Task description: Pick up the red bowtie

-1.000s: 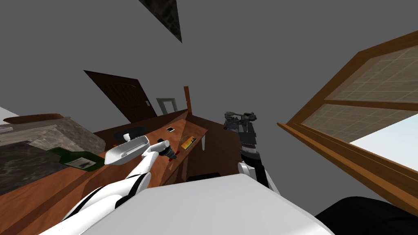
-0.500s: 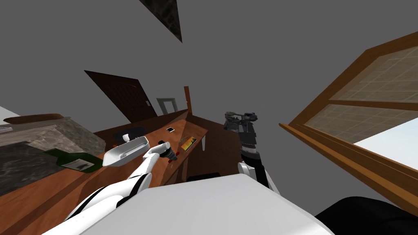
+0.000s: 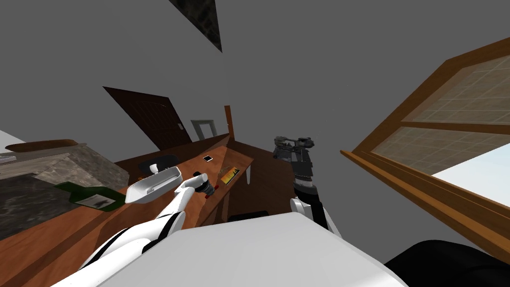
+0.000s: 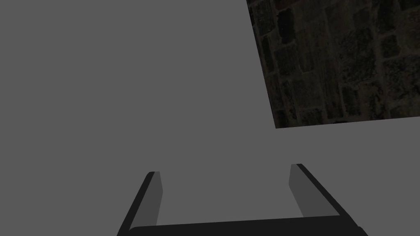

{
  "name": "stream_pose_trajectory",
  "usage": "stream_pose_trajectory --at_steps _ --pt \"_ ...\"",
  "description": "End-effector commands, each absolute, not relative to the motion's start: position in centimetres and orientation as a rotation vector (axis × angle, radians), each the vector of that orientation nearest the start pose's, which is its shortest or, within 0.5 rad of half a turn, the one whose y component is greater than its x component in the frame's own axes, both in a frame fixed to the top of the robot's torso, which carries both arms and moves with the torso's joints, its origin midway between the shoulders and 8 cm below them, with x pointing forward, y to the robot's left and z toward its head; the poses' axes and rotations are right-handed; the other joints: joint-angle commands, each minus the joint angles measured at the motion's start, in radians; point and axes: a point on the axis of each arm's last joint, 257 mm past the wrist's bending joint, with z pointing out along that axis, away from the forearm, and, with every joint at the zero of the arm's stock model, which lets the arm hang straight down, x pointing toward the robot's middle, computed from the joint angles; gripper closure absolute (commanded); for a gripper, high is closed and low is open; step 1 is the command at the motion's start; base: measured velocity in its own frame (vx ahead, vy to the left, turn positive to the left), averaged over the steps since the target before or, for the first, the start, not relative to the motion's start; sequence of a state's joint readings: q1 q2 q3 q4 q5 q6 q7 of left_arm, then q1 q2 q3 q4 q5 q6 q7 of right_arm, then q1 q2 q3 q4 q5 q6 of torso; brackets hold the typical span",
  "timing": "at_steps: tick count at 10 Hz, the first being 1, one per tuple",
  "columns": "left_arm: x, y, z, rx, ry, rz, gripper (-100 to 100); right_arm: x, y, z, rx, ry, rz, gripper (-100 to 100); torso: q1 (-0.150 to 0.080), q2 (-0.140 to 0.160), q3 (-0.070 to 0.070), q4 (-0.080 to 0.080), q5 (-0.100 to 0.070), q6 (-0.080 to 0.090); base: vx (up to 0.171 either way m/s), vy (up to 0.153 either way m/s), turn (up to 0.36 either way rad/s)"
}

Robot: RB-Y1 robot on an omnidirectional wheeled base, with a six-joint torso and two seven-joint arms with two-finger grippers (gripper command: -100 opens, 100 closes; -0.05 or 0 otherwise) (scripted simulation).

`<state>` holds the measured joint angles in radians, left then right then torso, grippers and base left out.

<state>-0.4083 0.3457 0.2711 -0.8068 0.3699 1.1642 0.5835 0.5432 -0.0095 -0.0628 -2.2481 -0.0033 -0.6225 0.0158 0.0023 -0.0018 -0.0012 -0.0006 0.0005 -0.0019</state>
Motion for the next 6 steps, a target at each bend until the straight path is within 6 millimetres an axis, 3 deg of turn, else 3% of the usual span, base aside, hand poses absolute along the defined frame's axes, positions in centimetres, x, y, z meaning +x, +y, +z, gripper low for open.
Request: stream_pose_trajectory --at_steps 1,2,4,5,6 --pt "40.3 37.3 -49.6 -2.997 0.965 -0.283 0 32.1 -30.0 2.1 0.593 0.586 1.224 0 0.0 0.0 0.0 0.0 0.0 0.0 0.0 0.0 0.0" --pt "40.5 37.5 -49.0 -2.993 0.961 -0.287 100 32.1 -30.0 2.1 0.593 0.586 1.224 0 0.0 0.0 0.0 0.0 0.0 0.0 -0.016 -0.001 -0.009" --pt "41.1 37.9 -47.8 -2.994 0.956 -0.286 100 32.1 -30.0 2.1 0.593 0.585 1.224 0 0.0 0.002 0.001 0.001 0.0 0.0 -0.043 -0.003 -0.013" --pt "41.1 37.8 -48.1 -2.993 0.957 -0.288 100 32.1 -30.0 2.1 0.593 0.585 1.224 0 -0.001 0.003 0.002 0.001 0.0 0.0 -0.019 -0.002 -0.001" --pt "41.1 37.9 -48.1 -2.994 0.956 -0.287 0 32.1 -30.0 2.1 0.593 0.586 1.224 0 0.0 0.002 0.001 0.0 0.0 0.0 0.0 0.0 0.0"
